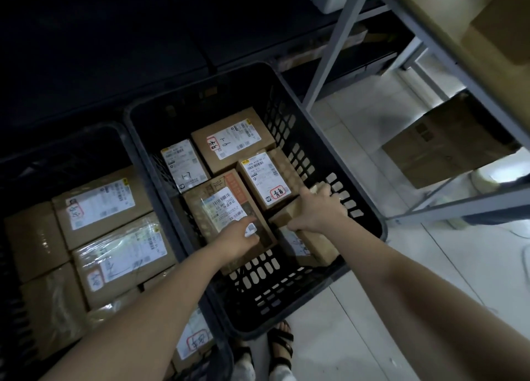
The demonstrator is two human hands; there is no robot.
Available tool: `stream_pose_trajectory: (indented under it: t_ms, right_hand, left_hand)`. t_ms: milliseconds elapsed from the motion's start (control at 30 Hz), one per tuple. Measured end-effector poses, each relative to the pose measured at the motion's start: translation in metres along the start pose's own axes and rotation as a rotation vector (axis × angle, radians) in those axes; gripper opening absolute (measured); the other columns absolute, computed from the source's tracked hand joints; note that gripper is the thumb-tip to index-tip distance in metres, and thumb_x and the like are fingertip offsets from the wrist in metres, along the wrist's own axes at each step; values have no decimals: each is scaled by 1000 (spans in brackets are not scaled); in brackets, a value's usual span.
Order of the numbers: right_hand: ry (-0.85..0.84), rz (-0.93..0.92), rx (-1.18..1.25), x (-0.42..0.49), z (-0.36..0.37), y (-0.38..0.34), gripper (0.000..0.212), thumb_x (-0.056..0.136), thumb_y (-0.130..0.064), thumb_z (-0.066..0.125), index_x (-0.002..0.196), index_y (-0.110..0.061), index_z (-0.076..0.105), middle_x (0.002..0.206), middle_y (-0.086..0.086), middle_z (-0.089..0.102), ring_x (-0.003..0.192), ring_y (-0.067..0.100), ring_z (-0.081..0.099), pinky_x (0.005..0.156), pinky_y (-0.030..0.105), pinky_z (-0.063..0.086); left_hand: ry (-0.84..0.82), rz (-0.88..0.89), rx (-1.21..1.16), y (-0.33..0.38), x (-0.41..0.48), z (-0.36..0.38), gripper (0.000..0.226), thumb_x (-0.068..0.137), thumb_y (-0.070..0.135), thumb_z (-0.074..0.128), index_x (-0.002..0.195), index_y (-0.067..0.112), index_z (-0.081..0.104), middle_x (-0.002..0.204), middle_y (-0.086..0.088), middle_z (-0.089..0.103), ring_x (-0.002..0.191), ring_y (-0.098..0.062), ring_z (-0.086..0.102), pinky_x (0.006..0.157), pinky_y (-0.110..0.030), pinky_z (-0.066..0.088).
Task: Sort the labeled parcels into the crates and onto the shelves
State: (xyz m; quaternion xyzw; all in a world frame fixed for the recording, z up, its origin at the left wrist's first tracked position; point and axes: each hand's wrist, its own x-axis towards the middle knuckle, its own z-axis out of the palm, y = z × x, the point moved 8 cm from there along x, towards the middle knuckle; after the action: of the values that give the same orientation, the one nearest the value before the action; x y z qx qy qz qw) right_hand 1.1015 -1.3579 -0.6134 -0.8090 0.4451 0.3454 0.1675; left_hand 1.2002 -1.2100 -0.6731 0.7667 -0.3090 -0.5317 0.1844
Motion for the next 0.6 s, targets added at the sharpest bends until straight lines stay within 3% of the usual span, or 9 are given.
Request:
stream_pose_trajectory:
  t_ms: [200,367,500,600]
  right_hand:
    - [30,-110,-142,-18,-41,-2,91,67,-51,73,141,-26,27,137,18,28,124,41,35,95,51,40]
    - [68,-188,-190,-28,-56,-6,94,67,-55,71,144,-28,25,140,16,30,127,40,36,97,51,39]
    - [95,-135,-132,-33,-60,0,90,68,-68,63,142,-28,30,136,16,34,122,40,42,92,48,45]
    - [90,-107,-116,-32,-54,3,93,67,-73,59,142,-26,31,136,18,34,118,40,45,90,49,47]
  left_hand:
    - [10,9,23,12,-6,-3,60,96,26,52,149,19,24,151,-13,29,133,-28,38,105,-29,33]
    - [44,68,59,44,-12,-7,61,95,26,52,149,20,23,147,-10,34,123,-25,47,91,-22,38]
    - [61,83,100,57,-16,-9,58,96,24,50,148,17,25,143,-12,37,118,-25,49,86,-19,35]
    - [73,64,113,51,-19,-6,57,96,22,51,147,14,28,145,-12,38,127,-24,44,90,-20,35]
